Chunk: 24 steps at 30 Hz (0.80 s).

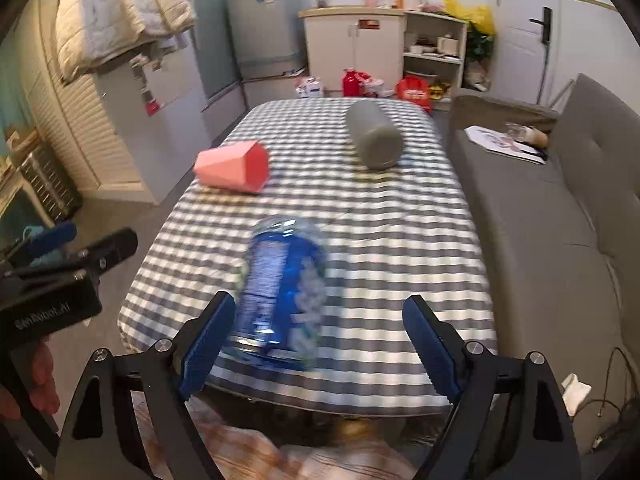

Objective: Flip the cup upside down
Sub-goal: 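Lift the blue bottle with the right gripper toward the left gripper, then close the left gripper on the bottle while the right gripper releases it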

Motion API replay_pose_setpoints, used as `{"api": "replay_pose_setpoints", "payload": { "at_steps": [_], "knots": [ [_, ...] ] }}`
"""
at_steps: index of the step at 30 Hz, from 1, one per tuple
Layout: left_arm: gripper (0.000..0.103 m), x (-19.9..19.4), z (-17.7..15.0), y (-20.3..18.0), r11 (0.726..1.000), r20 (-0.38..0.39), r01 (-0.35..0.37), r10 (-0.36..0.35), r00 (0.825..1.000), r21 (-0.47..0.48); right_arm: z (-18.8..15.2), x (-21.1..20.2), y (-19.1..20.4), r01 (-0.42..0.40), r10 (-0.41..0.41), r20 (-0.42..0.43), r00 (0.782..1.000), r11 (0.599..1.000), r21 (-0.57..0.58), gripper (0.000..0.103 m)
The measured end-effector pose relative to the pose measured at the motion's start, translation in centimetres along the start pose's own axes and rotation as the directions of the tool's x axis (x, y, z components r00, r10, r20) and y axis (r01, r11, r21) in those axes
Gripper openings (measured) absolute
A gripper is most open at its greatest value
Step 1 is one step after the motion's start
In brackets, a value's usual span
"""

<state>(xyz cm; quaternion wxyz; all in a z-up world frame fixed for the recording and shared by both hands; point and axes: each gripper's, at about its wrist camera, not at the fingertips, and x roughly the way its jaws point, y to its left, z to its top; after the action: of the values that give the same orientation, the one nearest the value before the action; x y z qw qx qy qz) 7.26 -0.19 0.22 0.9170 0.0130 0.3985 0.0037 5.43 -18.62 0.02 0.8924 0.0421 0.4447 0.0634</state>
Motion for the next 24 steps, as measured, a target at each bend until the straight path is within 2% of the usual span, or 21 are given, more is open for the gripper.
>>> {"api": "replay_pose_setpoints", "payload": {
  "at_steps": [3, 8, 15, 18, 24],
  "knots": [
    [0.103, 0.4, 0.3, -1.9, 0.999, -0.037, 0.011, -0.01, 0.999, 0.031, 0.4, -0.5, -2.2, 0.053, -0.053, -0.011, 0.999, 0.999, 0.009, 0.086],
    [0.103, 1.2, 1.1, -5.1, 0.997, -0.091, 0.065, -0.06, 0.994, 0.049, 0.8, -1.4, -4.9, 0.139, -0.139, 0.034, 0.99, 0.99, -0.012, 0.086],
    [0.103, 4.7, 2.3, -8.7, 0.992, -0.164, 0.108, -0.097, 0.982, 0.064, 0.5, -0.4, -7.4, 0.206, -0.203, 0.071, 0.976, 0.978, -0.031, 0.086],
    [0.103, 6.7, 2.6, -9.7, 0.99, -0.203, 0.117, -0.098, 0.974, 0.08, 0.4, 0.5, -8.0, 0.245, -0.24, 0.087, 0.967, 0.968, -0.05, 0.086],
    [0.102, 10.1, 2.6, -10.6, 0.985, -0.298, 0.161, -0.136, 0.945, 0.061, 0.1, 2.6, -9.2, 0.246, -0.243, 0.069, 0.968, 0.969, -0.03, 0.086]
  ]
}}
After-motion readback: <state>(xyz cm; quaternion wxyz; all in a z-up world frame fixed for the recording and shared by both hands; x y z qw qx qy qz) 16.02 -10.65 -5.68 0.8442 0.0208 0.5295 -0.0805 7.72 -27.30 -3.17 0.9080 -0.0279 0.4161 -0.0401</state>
